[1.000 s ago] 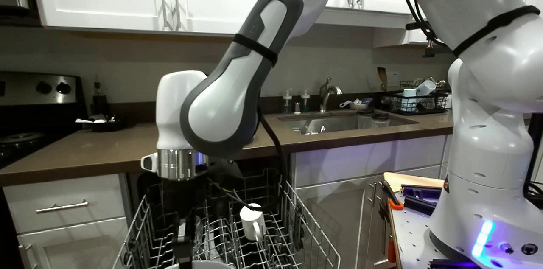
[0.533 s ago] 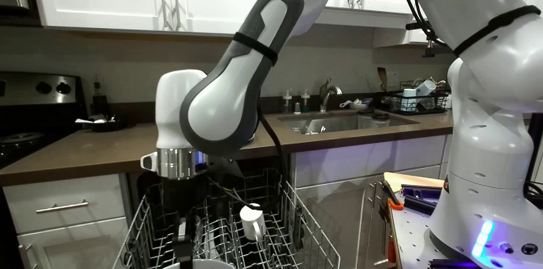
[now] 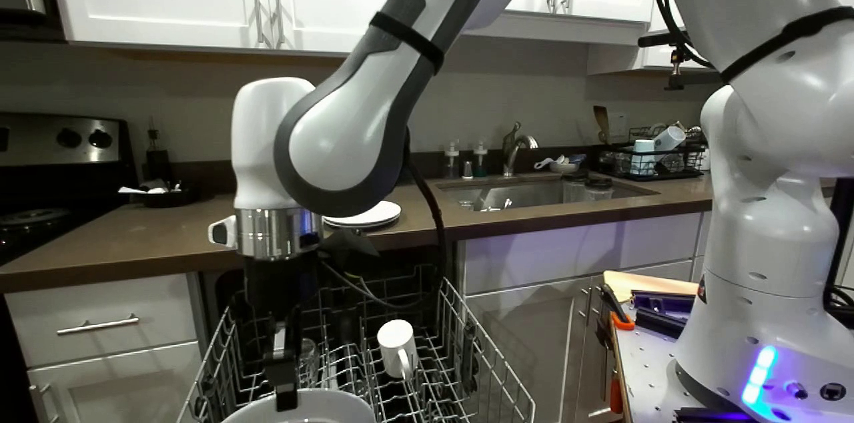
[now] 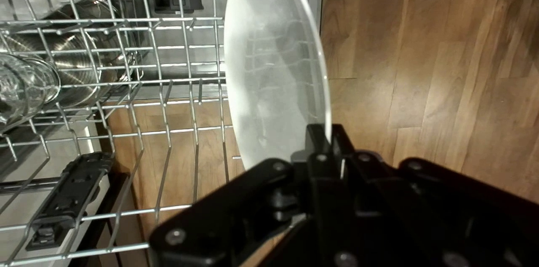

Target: Put one plate inside the dishwasher

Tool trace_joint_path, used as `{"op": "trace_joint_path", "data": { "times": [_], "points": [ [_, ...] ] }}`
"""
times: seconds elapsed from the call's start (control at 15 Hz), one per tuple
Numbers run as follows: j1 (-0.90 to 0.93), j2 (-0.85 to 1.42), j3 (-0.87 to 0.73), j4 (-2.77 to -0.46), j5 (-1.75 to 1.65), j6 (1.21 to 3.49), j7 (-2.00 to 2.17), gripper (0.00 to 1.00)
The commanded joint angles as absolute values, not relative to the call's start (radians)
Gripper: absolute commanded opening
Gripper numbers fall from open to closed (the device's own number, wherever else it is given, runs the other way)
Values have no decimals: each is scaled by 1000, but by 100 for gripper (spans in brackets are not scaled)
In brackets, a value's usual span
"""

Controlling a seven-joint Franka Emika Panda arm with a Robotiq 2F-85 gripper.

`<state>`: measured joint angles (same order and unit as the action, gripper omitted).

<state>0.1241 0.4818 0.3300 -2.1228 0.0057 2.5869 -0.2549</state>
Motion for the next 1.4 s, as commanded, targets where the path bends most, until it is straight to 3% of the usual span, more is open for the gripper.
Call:
{"op": "trace_joint_path", "data": {
  "times": [0.0,1.33],
  "points": [
    [112,446,337,-2146,36,2608,-301,1],
    [26,599,372,-2089,62,2684,-443,1]
  ]
}}
